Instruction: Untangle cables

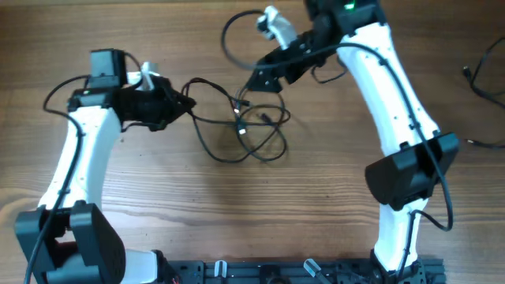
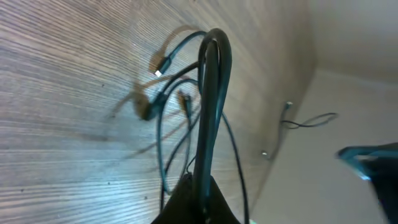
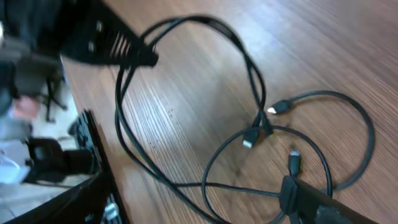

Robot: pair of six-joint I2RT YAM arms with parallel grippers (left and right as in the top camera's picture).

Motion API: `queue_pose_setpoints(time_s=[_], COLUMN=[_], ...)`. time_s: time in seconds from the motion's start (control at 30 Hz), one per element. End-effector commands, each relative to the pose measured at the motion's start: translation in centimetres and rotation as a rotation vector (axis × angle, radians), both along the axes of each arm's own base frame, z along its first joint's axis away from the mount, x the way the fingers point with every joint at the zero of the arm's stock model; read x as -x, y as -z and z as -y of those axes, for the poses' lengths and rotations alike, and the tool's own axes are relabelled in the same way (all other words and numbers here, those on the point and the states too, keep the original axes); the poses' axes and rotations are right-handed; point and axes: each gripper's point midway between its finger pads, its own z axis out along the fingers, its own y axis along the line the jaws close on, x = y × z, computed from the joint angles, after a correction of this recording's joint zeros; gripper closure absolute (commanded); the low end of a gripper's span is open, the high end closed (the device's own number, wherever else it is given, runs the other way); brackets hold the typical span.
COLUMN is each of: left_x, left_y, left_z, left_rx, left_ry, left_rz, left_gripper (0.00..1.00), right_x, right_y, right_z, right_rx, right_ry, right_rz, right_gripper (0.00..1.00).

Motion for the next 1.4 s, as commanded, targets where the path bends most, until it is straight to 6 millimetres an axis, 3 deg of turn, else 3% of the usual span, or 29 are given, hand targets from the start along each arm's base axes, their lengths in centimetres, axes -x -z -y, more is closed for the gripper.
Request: queue_pose_setpoints(time_s=[0.0,0.13,0.27,0.6,0.7,0.83,1.2,1.37], left_x=[0.5,0.7,1.0,1.2,1.2,1.2,1.1,0.8], left_y=[-1.6,-2.4,-3.3,-4.0,-4.0,-3.9,-3.8,-2.8], left_z=[1.0,1.6,2.3,2.8,2.8,2.7,2.7,2.0], left_rx=[0.130,0.218,0.282,0.356,0.354,0.347,0.340,0.277], left_ry=[0.040,0.005,0.030,0.011,0.011,0.007,0.004,-0.027], left_rz=[0.005,-0.058,-0.058,-0.113,-0.112,-0.112,-0.112,-0.115], left_gripper=[0.96,0.96,0.96,0.96,0.95,0.94,0.94,0.90], right_x=[1.9,4.8,6.4,7.2,7.7,8.0,7.9,7.4], right_y=[-0.6,-0.5,-0.3,1.2,2.0,1.7,3.8,3.6], right_z=[-2.2,-4.8,-6.3,-6.8,-7.3,-7.8,-8.1,-8.5], right_rx=[0.007,0.004,0.009,0.022,0.031,-0.010,-0.008,-0.008], right_ry=[-0.131,-0.267,-0.344,-0.378,-0.396,-0.404,-0.407,-0.329], right_rz=[0.092,0.118,0.147,0.121,0.102,0.086,0.069,0.025], right_gripper=[0.10,0.11,0.15,0.24,0.35,0.48,0.45,0.85])
